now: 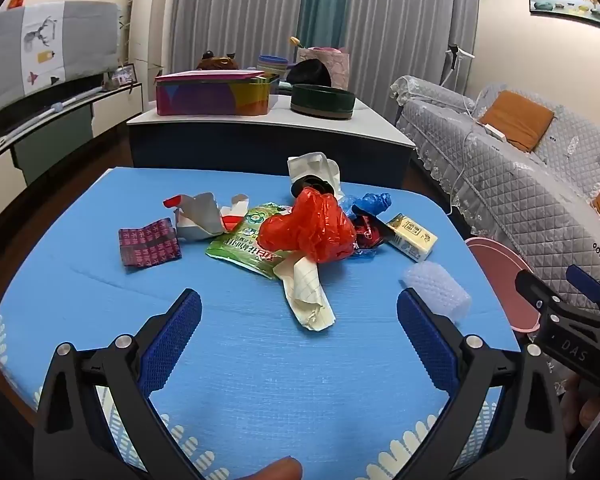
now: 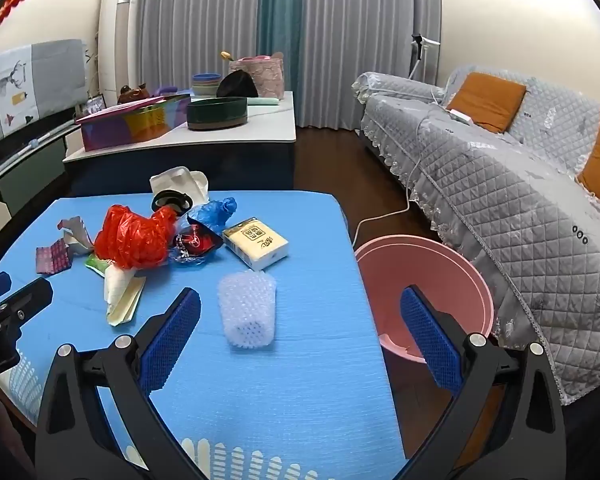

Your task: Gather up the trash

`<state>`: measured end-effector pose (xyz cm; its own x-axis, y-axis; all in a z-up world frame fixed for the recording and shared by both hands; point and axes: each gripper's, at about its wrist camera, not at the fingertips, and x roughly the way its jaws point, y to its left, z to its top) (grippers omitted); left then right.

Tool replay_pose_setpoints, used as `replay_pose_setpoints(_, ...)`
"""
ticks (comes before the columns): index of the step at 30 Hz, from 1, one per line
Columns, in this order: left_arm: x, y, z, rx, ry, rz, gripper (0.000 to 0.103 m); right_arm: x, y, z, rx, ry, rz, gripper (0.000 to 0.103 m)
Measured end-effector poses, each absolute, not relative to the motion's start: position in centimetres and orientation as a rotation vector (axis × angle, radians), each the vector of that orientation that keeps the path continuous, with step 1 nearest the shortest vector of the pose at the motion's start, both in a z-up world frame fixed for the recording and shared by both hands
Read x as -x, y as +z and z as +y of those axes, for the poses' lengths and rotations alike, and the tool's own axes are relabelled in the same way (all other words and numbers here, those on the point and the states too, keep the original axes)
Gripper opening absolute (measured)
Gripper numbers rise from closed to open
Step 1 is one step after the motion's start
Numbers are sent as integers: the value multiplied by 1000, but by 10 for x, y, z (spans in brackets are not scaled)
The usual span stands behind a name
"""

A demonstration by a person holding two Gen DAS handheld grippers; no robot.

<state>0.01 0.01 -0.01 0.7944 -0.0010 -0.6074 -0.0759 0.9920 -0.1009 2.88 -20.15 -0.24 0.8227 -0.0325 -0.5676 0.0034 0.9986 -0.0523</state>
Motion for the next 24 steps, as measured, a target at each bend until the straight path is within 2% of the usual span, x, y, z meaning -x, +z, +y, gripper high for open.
replay_pose_setpoints(24,3,-5,1,132,28,646,95,-28,1,-195,75,-32,618,98)
